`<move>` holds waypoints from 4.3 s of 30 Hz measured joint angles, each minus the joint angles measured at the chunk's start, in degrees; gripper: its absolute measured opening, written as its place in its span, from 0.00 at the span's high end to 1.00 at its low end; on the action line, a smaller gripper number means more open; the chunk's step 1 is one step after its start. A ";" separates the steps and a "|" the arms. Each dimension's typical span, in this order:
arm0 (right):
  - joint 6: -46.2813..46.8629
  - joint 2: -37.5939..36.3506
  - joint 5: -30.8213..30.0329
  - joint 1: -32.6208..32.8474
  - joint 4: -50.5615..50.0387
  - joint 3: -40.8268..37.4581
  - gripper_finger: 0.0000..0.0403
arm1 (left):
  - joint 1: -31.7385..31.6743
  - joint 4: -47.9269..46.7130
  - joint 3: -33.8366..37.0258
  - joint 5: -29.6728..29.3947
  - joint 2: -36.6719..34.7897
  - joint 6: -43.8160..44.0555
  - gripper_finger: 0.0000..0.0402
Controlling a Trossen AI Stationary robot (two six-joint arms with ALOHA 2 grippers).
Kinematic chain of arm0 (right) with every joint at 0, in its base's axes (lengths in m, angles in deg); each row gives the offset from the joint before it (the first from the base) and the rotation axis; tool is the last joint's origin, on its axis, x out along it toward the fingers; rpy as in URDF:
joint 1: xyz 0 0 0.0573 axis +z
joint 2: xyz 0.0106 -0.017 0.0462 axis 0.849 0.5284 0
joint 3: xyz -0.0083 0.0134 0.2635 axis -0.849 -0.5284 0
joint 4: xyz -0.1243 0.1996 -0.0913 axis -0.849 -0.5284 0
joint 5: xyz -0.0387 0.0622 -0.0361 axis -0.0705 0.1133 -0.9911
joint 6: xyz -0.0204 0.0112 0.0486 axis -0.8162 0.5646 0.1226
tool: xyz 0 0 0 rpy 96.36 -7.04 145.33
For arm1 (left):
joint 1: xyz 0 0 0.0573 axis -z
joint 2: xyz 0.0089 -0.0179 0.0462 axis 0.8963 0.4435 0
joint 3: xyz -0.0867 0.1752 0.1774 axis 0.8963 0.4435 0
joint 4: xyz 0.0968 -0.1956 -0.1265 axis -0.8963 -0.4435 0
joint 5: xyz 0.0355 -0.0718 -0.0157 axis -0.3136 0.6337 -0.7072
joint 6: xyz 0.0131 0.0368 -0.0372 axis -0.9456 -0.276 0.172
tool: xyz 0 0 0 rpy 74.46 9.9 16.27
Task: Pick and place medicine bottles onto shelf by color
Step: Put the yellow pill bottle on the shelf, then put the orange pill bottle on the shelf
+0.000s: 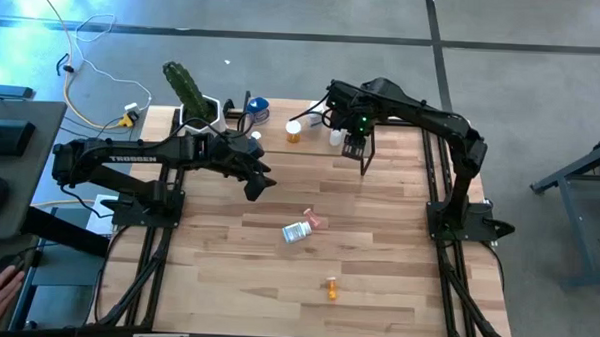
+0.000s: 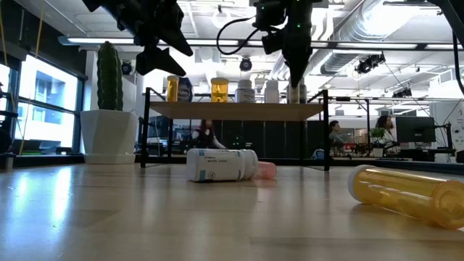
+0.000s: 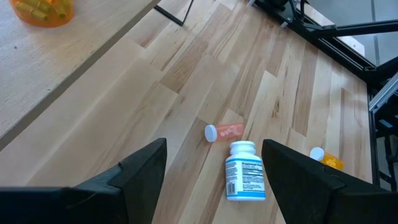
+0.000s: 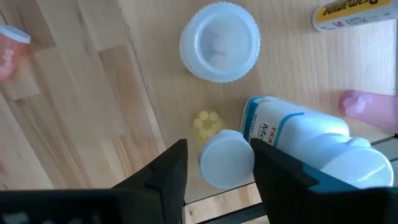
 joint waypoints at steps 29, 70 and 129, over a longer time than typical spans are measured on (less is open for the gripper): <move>1.95 -0.13 -0.26 -0.09 -0.07 7.43 0.57 | 0.00 -0.02 0.00 0.02 0.00 -0.07 0.37; 54.54 -0.11 7.35 34.27 -4.73 6.39 0.57 | 29.67 -26.58 0.00 -10.14 -0.02 8.24 0.37; 107.50 4.81 10.49 53.72 51.55 -35.80 0.46 | 37.00 -25.64 0.00 -11.64 -0.07 19.43 0.37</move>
